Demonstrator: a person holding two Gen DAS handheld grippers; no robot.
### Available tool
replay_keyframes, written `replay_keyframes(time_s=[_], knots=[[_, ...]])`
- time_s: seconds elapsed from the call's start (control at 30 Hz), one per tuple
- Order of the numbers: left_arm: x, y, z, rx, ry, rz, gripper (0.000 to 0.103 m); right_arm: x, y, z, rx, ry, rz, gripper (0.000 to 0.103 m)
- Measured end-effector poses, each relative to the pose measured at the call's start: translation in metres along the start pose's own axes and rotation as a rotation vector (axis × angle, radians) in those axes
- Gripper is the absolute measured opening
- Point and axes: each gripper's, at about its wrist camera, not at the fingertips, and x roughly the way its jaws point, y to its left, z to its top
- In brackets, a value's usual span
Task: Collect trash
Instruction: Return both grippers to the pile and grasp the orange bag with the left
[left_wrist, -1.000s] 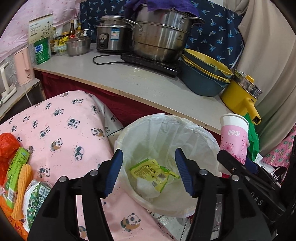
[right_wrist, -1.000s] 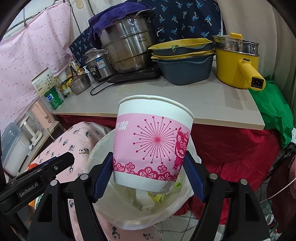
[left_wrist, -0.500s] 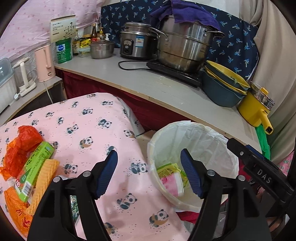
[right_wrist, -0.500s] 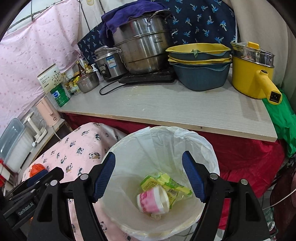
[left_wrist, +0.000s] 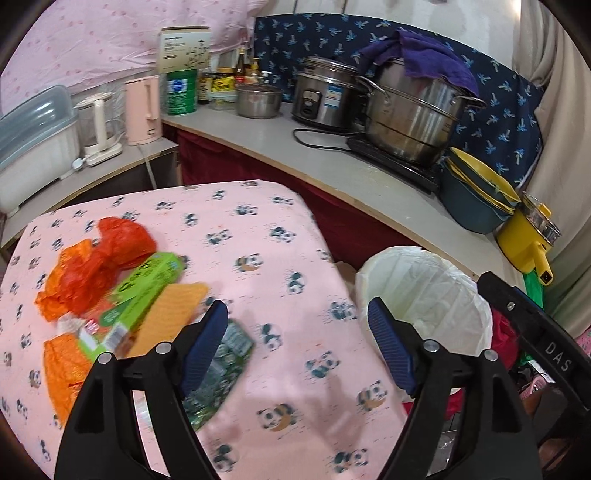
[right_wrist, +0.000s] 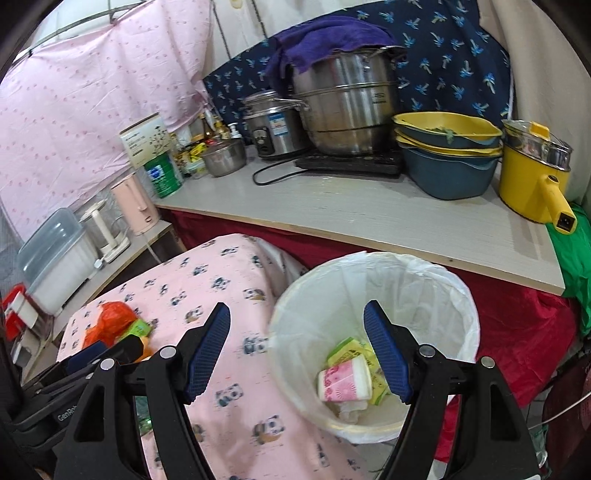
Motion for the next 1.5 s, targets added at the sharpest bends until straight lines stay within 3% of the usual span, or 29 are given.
replay_keyframes(time_s=[0.33, 0.73, 1.33, 1.5], knots=[[-0.040, 0.079, -0.024, -0.105, -0.003, 0.121, 0.075, -0.013, 0.072, -0.023, -0.094, 0.030, 0.094, 0.072], [-0.053, 0.165, -0.073, -0.248, 0.079, 0.224, 0.078, -0.005, 0.146, -0.068, -0.194, 0.117, 0.176, 0.072], [-0.020, 0.200, -0.104, -0.311, 0.192, 0.185, 0.078, 0.048, 0.213, -0.109, -0.285, 0.252, 0.223, 0.066], [-0.008, 0.198, -0.104, -0.297, 0.216, 0.156, 0.066, 0.067, 0.222, -0.116, -0.298, 0.288, 0.220, 0.060]])
